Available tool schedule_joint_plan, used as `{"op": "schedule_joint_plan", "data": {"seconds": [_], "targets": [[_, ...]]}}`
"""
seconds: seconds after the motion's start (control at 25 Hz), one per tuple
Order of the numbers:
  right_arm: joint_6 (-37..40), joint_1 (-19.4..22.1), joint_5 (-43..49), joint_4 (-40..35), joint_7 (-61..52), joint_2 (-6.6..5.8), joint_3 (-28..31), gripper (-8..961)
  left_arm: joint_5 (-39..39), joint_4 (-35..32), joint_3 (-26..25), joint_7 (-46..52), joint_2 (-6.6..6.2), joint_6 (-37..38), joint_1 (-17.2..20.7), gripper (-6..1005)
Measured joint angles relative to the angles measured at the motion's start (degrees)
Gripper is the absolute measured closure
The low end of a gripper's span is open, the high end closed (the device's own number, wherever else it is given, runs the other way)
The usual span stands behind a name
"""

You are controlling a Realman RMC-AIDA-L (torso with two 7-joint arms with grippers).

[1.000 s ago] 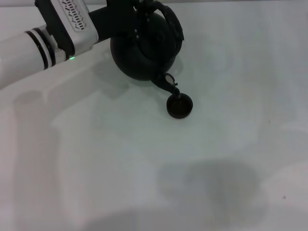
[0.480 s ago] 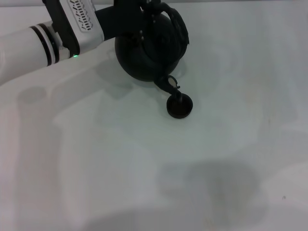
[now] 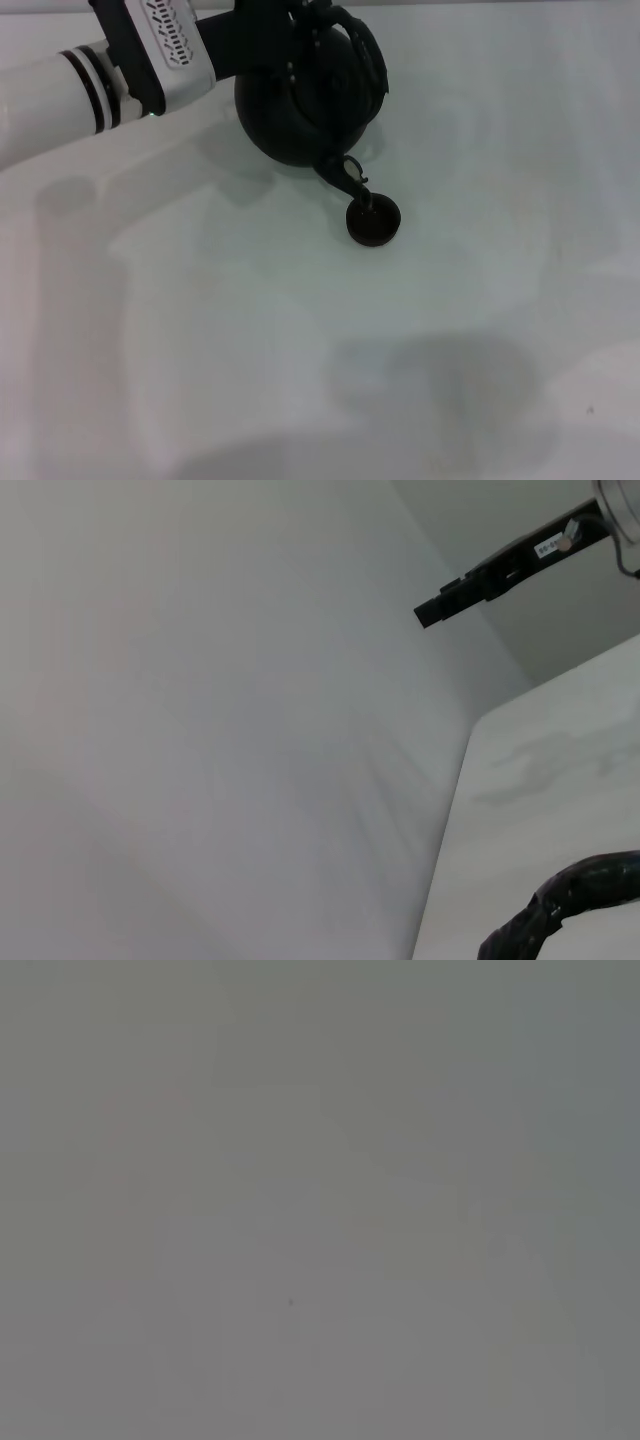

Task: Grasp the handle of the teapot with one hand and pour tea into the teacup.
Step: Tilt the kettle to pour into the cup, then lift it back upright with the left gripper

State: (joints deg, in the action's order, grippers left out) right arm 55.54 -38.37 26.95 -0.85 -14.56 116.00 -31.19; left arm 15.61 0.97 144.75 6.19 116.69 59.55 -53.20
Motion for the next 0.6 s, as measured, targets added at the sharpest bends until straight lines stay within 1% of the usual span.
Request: {"op": "schedule_joint_plan", "data": {"seconds": [0.6], "targets": [[-0.28,-0.2,0.36,-0.03,-0.04,0.11,-0.01,252,-0.07,0.0,0.01,-0.19,-0.06,-1.19,-1.29,899]]}}
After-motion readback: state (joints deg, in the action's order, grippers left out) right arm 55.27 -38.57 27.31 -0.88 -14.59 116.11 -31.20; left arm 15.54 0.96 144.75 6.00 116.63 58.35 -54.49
